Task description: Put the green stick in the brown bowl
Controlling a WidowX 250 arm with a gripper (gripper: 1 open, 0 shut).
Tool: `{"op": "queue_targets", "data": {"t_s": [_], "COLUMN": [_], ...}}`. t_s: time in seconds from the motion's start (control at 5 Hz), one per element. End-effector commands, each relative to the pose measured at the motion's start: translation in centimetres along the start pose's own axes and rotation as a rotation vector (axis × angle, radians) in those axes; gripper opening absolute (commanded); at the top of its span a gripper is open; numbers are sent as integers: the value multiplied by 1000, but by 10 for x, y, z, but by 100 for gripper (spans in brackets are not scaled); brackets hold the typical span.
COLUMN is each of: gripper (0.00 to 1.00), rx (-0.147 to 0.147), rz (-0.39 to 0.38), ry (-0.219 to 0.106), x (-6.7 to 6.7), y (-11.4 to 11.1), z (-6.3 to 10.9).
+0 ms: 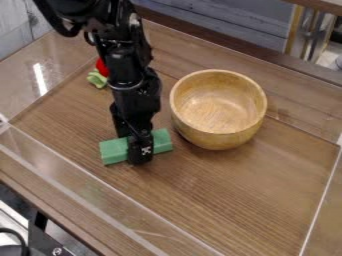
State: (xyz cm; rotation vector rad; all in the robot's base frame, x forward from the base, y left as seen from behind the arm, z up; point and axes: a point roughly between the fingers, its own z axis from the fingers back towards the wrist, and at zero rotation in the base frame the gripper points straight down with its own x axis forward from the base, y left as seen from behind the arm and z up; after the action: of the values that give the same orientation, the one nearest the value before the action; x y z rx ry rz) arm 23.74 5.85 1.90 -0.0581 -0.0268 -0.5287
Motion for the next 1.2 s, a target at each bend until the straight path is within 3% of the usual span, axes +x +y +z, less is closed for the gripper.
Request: {"op": "queue_targets", "data": {"t_s": [0.0,0.2,0.4,1.0], "gripper": [100,100,0,0], "rx": [14,2,5,20], "rz": [-17,-70,-21,173], "ry": [-23,-25,-27,-39], "x": [-3,-2,1,15], "y": [18,8,4,-6], "z": [7,9,8,27]}}
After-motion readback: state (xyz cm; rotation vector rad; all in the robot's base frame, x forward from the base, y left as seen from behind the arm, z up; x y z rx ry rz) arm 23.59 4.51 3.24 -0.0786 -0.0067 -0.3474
